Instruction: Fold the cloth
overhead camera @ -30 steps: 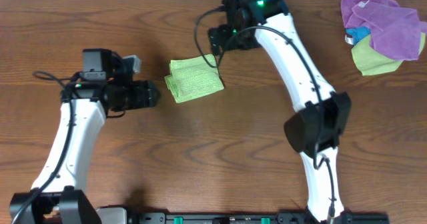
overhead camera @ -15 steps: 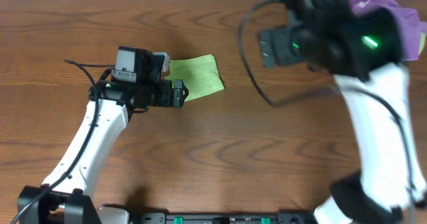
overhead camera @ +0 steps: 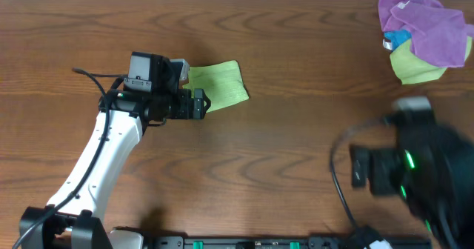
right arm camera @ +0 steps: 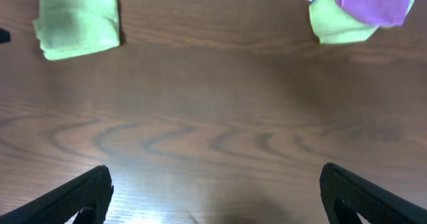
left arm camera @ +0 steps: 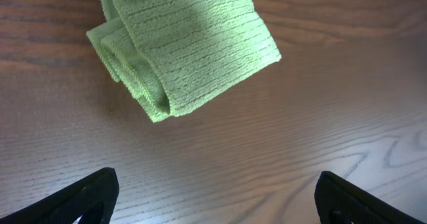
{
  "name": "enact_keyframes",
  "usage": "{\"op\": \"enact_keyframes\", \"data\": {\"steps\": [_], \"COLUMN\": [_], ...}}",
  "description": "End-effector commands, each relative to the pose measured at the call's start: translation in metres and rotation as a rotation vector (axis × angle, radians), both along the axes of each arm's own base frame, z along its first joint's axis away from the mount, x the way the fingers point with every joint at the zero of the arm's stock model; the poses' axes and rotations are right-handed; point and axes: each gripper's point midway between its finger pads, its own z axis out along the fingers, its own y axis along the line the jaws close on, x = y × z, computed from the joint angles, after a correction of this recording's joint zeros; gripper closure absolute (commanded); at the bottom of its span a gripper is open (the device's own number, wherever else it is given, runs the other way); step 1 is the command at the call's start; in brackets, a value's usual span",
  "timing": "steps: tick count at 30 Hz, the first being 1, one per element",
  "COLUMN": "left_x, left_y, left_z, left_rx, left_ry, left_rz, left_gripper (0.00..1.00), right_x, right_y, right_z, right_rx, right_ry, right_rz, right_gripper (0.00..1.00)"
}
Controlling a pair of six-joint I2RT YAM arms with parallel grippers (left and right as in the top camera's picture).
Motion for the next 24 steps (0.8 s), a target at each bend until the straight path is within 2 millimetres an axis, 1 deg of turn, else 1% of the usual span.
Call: {"op": "enact_keyframes", "data": {"steps": [1, 3, 5, 7, 12, 16, 19, 21, 24], "left_x": [0.0, -0.001, -0.001, 0.0, 0.01, 0.015, 0.022, 0.027, 0.037], "left_y": [-0.006, -0.009, -0.01, -0.007, 0.013, 0.027, 0.035, 0.034, 0.03], "left_z": [0.006, 0.005, 0.005, 0.003, -0.002, -0.009, -0.024, -0.036, -0.048], "left_rx": [-0.014, -0.016, -0.013, 0.006, 0.112, 0.175, 0.179, 0.132, 0.038], "left_ry": [-0.007, 0.0, 0.003, 0.003, -0.021, -0.025, 0.008, 0.039, 0.066], "left_rz": [-0.007, -0.002, 0.002, 0.025, 0.106, 0.147, 0.167, 0.16, 0.149], "left_gripper": [0.04, 0.05, 0.05, 0.05, 0.05, 0.04, 0.05, 0.05, 0.05], "right_x": [-0.024, -0.036, -0.041, -0.037, -0.016, -0.006, -0.003, -0.003, -0.003], "right_y": [-0.004, -0.006, -0.008, -0.005, 0.007, 0.012, 0.01, 0.01, 0.01], "right_z": [-0.02, -0.034, -0.047, -0.062, -0.093, -0.103, -0.102, -0.102, -0.102], "right_rx": [0.11, 0.159, 0.182, 0.206, 0.206, 0.206, 0.196, 0.184, 0.181], "right_ry": [-0.014, -0.029, -0.044, -0.066, -0.065, -0.069, -0.085, -0.087, -0.087], "right_rz": [-0.038, -0.032, -0.04, -0.046, -0.048, -0.048, -0.059, -0.049, -0.045], "right_gripper": [0.01, 0.01, 0.01, 0.01, 0.01, 0.01, 0.01, 0.01, 0.01]}}
